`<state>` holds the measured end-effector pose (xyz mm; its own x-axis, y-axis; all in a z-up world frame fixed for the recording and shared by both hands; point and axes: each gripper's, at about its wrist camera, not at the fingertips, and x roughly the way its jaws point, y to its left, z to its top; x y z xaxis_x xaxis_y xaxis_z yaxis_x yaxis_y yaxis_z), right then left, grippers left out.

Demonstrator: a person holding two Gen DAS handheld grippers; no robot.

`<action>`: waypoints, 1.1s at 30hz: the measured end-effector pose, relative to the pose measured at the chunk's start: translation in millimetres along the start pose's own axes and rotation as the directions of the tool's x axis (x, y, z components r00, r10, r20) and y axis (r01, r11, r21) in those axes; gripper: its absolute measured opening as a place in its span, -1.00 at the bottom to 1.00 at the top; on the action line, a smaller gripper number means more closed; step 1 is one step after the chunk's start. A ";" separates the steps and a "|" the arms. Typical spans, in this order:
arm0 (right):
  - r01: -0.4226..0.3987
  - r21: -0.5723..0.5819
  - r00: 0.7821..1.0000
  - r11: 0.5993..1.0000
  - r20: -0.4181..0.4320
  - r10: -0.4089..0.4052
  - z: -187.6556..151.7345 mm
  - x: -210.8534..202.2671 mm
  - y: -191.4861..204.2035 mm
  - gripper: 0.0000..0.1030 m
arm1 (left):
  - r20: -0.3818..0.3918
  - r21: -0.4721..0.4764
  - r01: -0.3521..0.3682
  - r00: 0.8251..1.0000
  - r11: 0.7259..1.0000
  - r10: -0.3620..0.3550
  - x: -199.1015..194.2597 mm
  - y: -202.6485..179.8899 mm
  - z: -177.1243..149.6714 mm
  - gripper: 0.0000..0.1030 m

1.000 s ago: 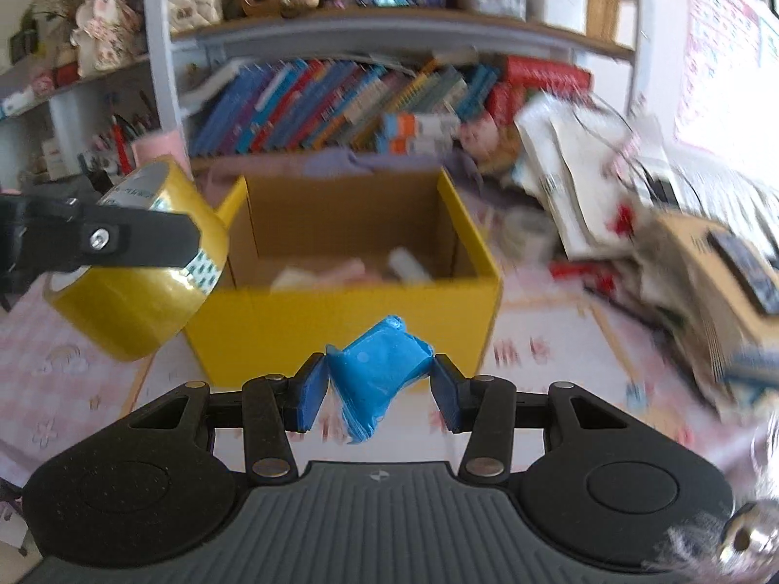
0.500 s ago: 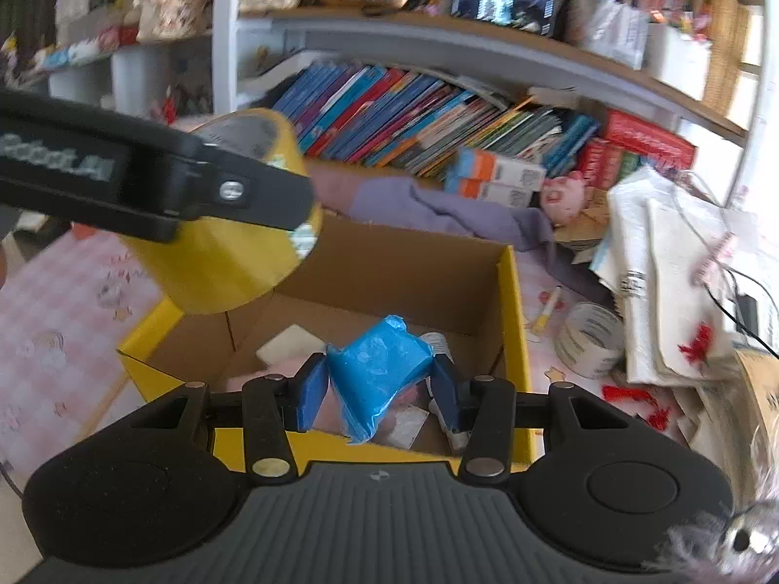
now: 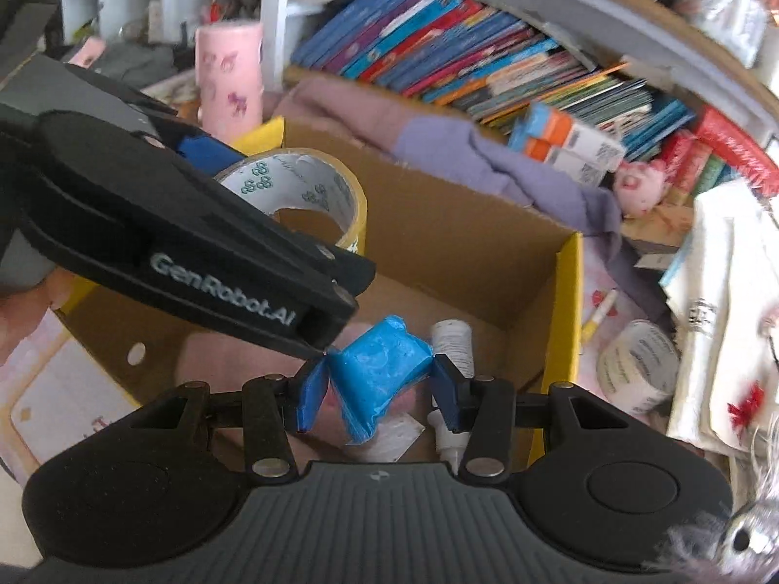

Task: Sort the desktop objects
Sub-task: 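Lower the tape roll with left tool while right tool lowers the blue toy into the box, then open both tools to release the items and withdraw from the box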

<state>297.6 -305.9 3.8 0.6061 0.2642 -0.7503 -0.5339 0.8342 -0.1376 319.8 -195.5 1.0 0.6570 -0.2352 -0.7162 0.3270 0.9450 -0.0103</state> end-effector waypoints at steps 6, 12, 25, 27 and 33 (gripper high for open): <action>-0.036 -0.038 0.995 0.999 -0.093 0.032 8.5 22.6 -2.3 -0.15 | -0.065 0.018 -0.009 0.998 1.000 0.010 13.3 -1.3 -1.0 0.73; -0.048 -0.035 0.990 0.998 -0.134 0.043 8.7 34.7 -1.9 -0.14 | -0.082 0.045 -0.025 0.996 0.999 0.028 14.5 -6.4 -2.5 0.74; -0.041 -0.007 0.999 0.999 -0.013 0.041 4.8 3.8 3.3 0.00 | 0.101 0.042 -0.008 0.995 0.999 0.003 -40.6 -13.1 -3.5 0.75; -0.035 -0.004 0.999 0.999 0.022 0.035 3.3 -7.0 5.7 0.01 | 0.142 0.039 -0.009 0.990 0.999 0.004 -54.5 -14.4 -3.2 0.76; 0.004 0.009 0.996 1.000 0.095 -0.005 -2.4 -35.9 11.6 0.01 | 0.230 0.042 -0.013 0.973 0.999 0.003 -93.1 -17.3 -10.2 0.76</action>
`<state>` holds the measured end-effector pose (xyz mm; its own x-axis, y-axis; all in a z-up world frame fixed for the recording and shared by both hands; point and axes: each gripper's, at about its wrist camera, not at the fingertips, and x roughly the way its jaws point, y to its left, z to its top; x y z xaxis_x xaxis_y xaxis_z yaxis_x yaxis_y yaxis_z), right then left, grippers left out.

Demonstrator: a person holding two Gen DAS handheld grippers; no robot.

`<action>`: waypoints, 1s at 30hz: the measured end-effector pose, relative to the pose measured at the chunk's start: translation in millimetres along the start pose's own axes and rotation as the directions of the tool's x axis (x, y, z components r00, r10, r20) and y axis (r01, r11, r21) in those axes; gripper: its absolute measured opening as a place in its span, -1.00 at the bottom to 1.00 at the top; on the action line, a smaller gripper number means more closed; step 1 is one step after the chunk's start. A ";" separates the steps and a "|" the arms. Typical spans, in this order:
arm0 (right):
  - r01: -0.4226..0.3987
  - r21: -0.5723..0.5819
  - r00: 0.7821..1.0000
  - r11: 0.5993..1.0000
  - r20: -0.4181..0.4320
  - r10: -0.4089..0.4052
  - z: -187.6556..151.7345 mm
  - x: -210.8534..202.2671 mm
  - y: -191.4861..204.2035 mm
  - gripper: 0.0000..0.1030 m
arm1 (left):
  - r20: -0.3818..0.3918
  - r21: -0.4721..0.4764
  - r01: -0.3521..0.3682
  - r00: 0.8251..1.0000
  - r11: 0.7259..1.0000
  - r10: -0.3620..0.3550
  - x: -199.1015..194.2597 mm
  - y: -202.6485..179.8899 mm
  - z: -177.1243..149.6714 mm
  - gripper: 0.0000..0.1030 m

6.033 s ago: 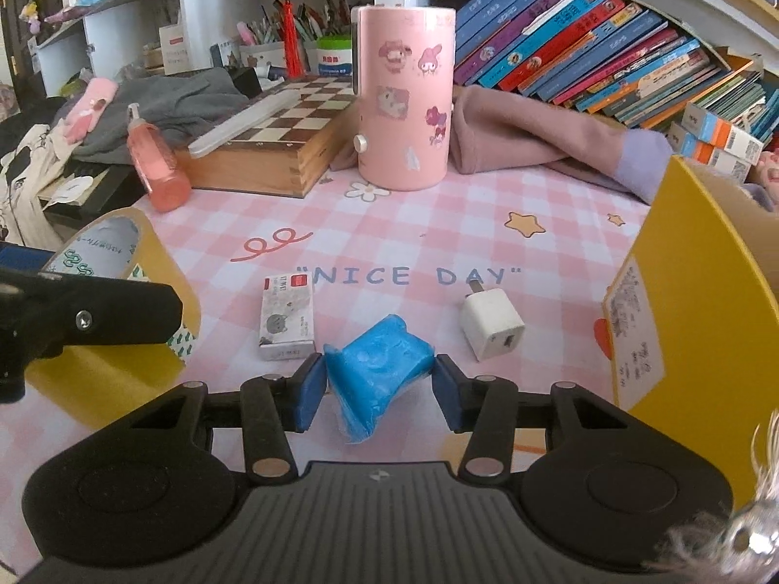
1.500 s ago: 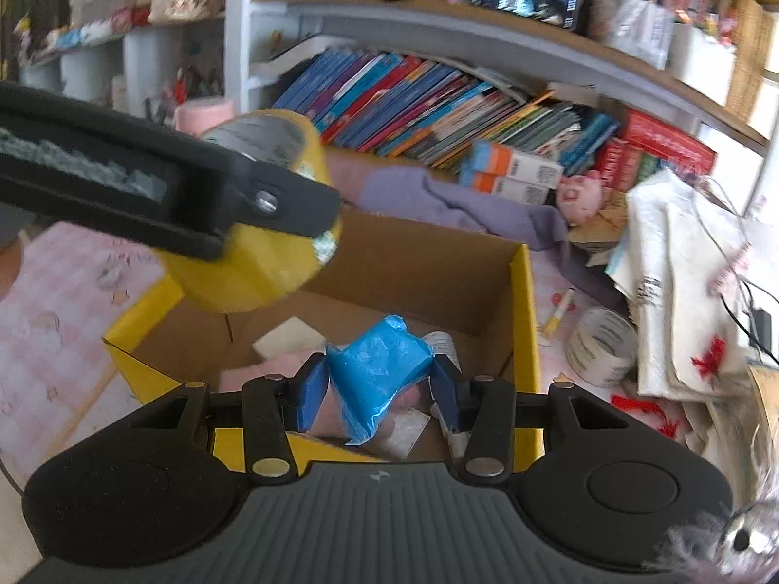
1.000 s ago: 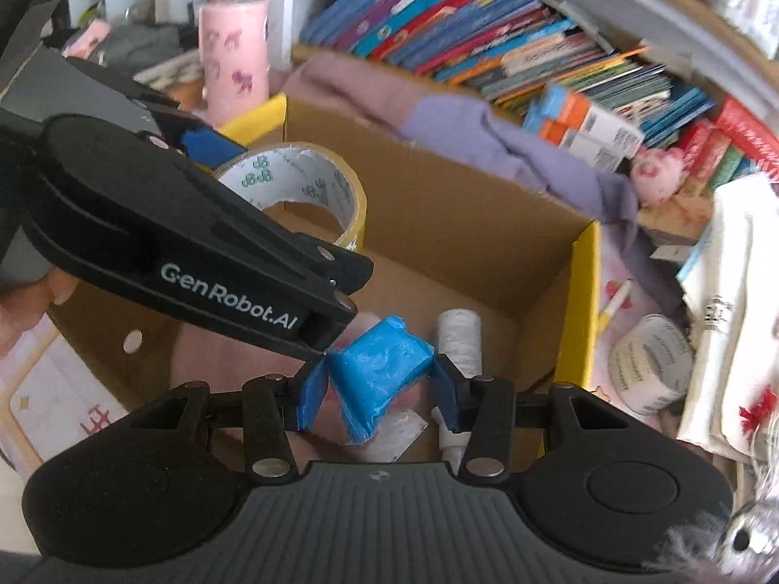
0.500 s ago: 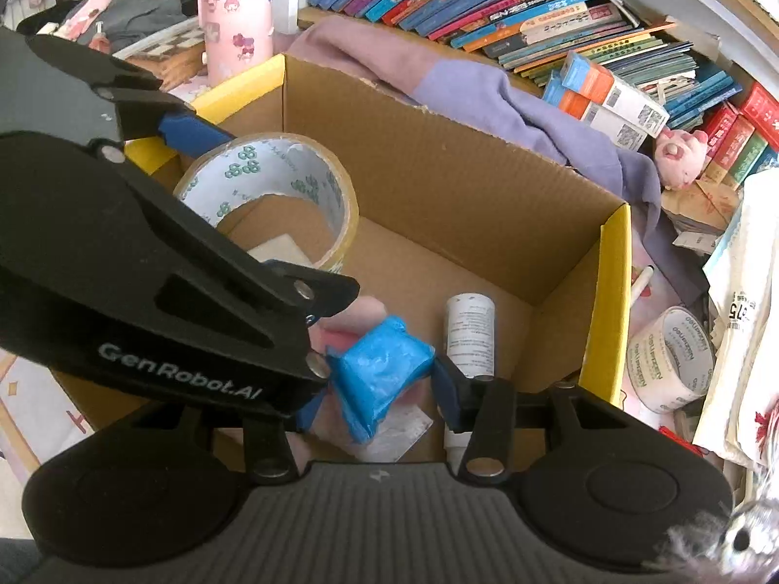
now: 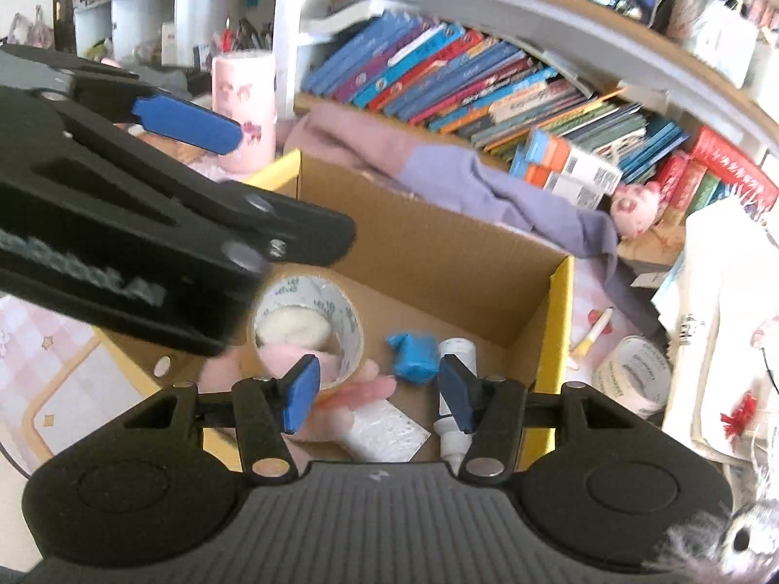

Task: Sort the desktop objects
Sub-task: 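Open both tools to release the items and withdraw from the box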

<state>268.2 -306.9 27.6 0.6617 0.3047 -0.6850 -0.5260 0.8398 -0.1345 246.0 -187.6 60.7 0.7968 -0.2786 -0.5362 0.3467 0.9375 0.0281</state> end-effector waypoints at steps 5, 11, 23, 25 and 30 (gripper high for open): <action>0.032 0.023 0.999 0.999 0.040 -0.033 -4.9 -21.2 5.6 0.02 | 0.034 -0.024 -0.001 0.999 1.000 0.002 -28.6 3.3 -8.1 0.76; 0.077 0.070 0.994 0.995 0.076 -0.083 -13.3 -41.7 15.1 0.03 | 0.048 -0.047 -0.012 0.999 0.999 0.014 -56.7 12.6 -23.2 0.76; 0.194 0.228 0.971 0.954 0.098 -0.220 -45.1 -76.8 51.5 0.03 | 0.059 -0.077 -0.008 0.998 0.997 0.013 -103.1 34.5 -76.4 0.77; 0.209 0.245 0.969 0.947 0.082 -0.235 -51.5 -79.5 61.3 0.03 | 0.042 -0.089 -0.004 0.999 0.996 0.008 -109.2 40.6 -87.0 0.77; 0.236 0.289 0.967 0.928 0.026 -0.254 -70.7 -85.1 92.2 0.04 | -0.017 -0.094 0.016 1.000 0.995 -0.018 -122.6 55.4 -114.8 0.77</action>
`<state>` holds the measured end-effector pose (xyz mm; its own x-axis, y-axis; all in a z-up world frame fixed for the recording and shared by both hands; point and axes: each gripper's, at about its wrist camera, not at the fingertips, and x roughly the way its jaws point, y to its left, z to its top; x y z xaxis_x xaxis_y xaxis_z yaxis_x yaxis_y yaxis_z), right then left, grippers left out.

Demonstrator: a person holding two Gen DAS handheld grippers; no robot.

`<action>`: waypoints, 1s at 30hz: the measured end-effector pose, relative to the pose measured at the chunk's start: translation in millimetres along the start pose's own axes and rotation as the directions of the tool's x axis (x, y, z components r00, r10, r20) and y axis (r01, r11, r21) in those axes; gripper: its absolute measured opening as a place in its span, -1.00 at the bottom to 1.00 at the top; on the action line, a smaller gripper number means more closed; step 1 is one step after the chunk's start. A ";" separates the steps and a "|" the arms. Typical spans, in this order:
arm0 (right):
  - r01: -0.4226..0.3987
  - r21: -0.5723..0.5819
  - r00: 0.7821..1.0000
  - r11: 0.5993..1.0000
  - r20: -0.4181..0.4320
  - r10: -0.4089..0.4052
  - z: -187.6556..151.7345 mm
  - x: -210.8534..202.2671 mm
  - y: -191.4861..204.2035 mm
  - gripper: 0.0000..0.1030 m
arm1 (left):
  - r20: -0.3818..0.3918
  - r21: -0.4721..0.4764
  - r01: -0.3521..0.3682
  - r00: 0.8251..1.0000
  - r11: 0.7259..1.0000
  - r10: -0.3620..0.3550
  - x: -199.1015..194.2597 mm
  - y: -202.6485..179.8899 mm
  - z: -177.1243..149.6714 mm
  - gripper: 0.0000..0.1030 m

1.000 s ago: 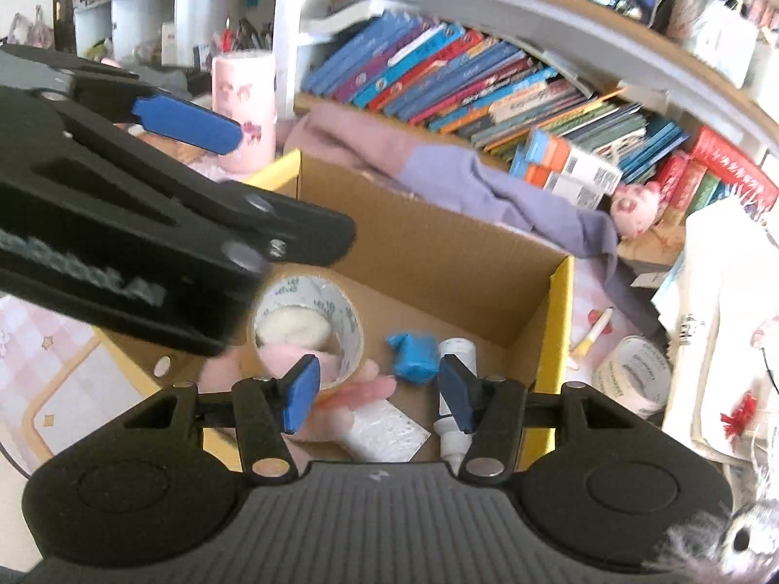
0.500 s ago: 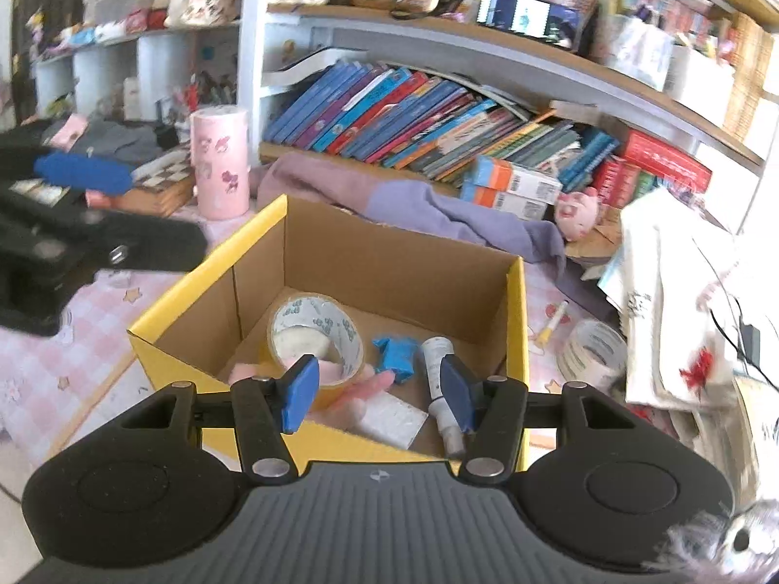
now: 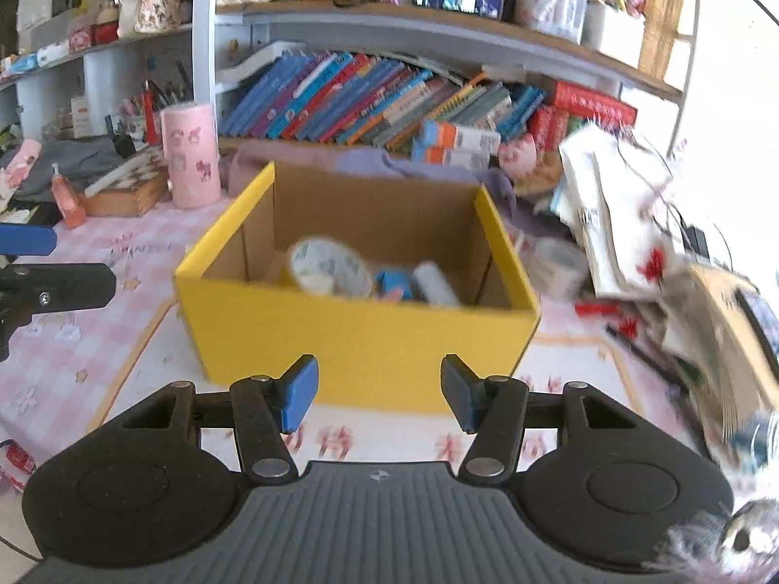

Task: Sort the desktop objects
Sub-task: 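Open both tools to release the items and withdraw from the box, then reach left tool toward the white card box while right tool reaches the white charger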

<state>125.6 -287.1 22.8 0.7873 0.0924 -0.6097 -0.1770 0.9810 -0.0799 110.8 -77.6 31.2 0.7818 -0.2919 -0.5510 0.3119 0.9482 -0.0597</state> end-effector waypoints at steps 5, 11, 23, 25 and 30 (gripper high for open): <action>0.017 0.033 0.998 0.999 -0.054 -0.015 -25.0 -13.1 28.5 0.04 | -0.042 0.024 0.018 0.999 1.000 -0.017 -15.8 11.6 -24.6 0.77; 0.022 0.061 0.995 0.998 -0.100 -0.016 -47.9 -24.9 66.9 0.04 | -0.081 0.028 0.033 0.996 0.999 -0.030 -32.4 32.0 -45.1 0.77; -0.006 0.051 0.993 0.999 -0.122 0.013 -64.1 -37.5 135.5 0.04 | -0.116 0.014 0.013 0.993 1.000 -0.012 -59.1 76.2 -73.7 0.77; -0.013 0.046 0.992 0.999 -0.124 0.019 -65.1 -37.7 144.8 0.04 | -0.117 0.009 0.007 0.993 1.000 -0.006 -63.3 82.0 -76.8 0.77; -0.033 0.023 0.992 0.999 -0.122 0.036 -63.3 -37.7 164.3 0.04 | -0.116 -0.010 -0.011 0.993 1.000 0.010 -72.7 96.9 -81.9 0.77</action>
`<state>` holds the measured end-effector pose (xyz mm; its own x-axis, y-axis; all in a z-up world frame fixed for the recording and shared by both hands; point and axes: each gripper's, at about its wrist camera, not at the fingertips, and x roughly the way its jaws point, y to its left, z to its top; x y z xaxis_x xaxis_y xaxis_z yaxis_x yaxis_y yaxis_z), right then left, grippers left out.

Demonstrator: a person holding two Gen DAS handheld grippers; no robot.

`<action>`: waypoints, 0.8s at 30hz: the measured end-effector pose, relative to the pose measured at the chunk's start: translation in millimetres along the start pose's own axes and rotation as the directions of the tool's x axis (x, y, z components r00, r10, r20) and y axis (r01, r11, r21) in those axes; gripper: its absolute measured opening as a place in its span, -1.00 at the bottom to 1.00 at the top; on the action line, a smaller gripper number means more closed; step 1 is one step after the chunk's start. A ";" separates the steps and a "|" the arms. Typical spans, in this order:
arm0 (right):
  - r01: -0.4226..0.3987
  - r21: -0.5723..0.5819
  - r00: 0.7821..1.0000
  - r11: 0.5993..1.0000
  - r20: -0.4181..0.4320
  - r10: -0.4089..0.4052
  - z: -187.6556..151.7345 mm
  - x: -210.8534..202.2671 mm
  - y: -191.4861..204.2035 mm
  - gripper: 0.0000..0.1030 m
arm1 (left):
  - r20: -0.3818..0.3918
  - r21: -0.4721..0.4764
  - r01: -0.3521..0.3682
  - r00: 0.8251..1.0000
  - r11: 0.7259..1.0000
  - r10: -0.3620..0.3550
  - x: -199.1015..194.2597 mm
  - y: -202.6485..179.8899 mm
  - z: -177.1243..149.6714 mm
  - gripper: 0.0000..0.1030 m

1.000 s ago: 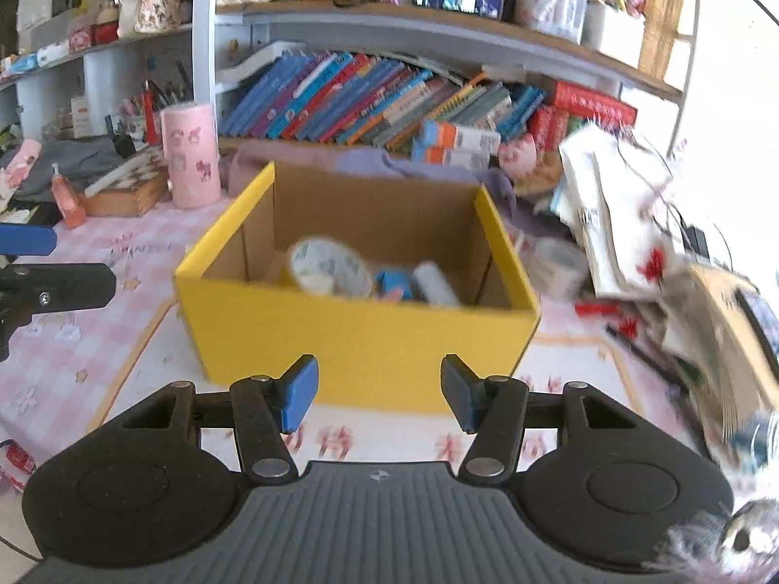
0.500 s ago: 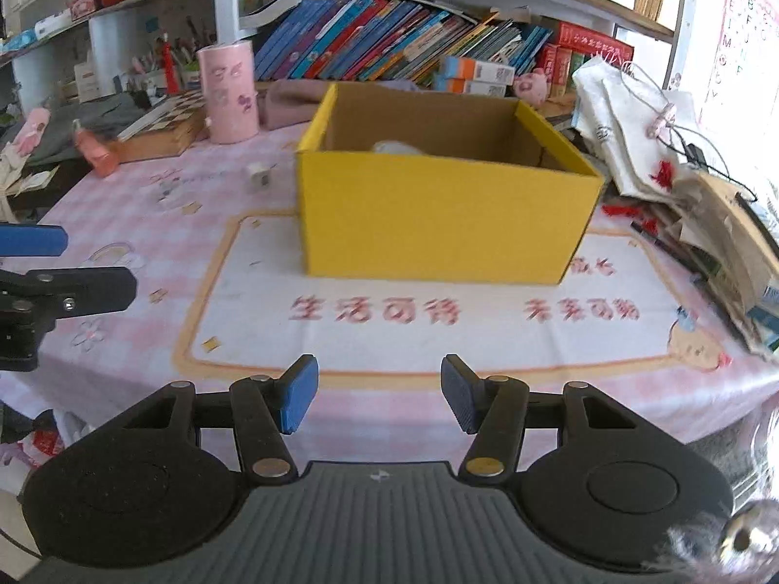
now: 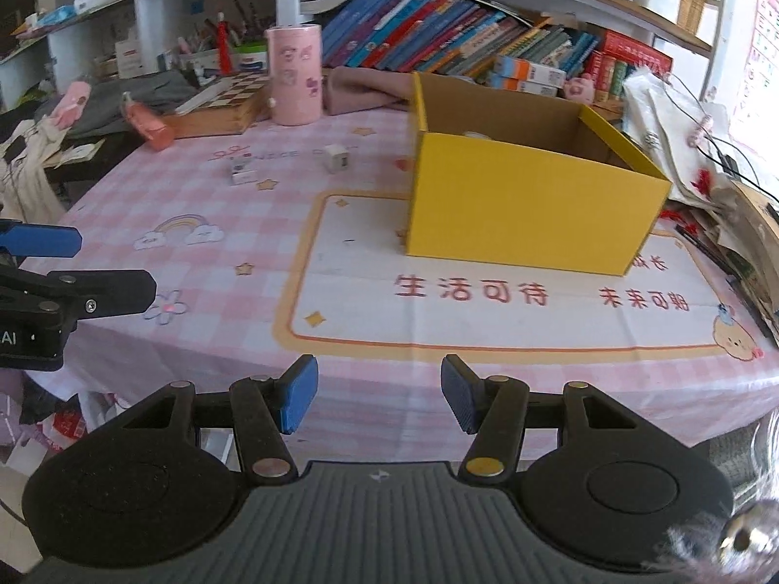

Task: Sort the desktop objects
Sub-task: 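Reach left tool toward the white card box while right tool reaches the white charger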

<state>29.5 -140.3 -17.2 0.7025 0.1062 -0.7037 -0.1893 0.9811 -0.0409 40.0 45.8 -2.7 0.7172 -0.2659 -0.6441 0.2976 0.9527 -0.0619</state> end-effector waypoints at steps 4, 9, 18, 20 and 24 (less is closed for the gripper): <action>-0.014 -0.028 1.000 1.000 0.004 0.015 1.8 1.3 13.4 0.04 | -0.003 -0.018 -0.013 1.000 1.000 0.012 -4.2 10.7 -3.8 0.77; -0.031 -0.054 0.999 0.998 0.006 0.032 5.6 3.4 27.2 0.04 | 0.005 -0.038 -0.033 0.999 0.999 0.033 -10.9 22.3 -6.7 0.77; -0.079 -0.107 0.997 0.991 0.014 0.081 19.3 10.1 51.1 0.04 | 0.014 -0.108 -0.080 0.997 0.991 0.082 -17.7 43.5 -9.2 0.77; -0.090 -0.116 0.996 0.989 0.017 0.092 22.3 12.2 54.9 0.04 | 0.015 -0.120 -0.085 0.996 0.989 0.088 -16.2 46.9 -8.7 0.77; -0.104 -0.135 0.994 0.985 0.022 0.108 29.0 16.2 60.1 0.04 | 0.019 -0.134 -0.095 0.995 0.986 0.098 -11.5 50.5 -5.5 0.77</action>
<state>49.4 -75.0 -10.5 0.6927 0.2148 -0.6885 -0.3522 0.9338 -0.0630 43.3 97.7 -2.6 0.7547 -0.1737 -0.6326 0.1407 0.9847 -0.1025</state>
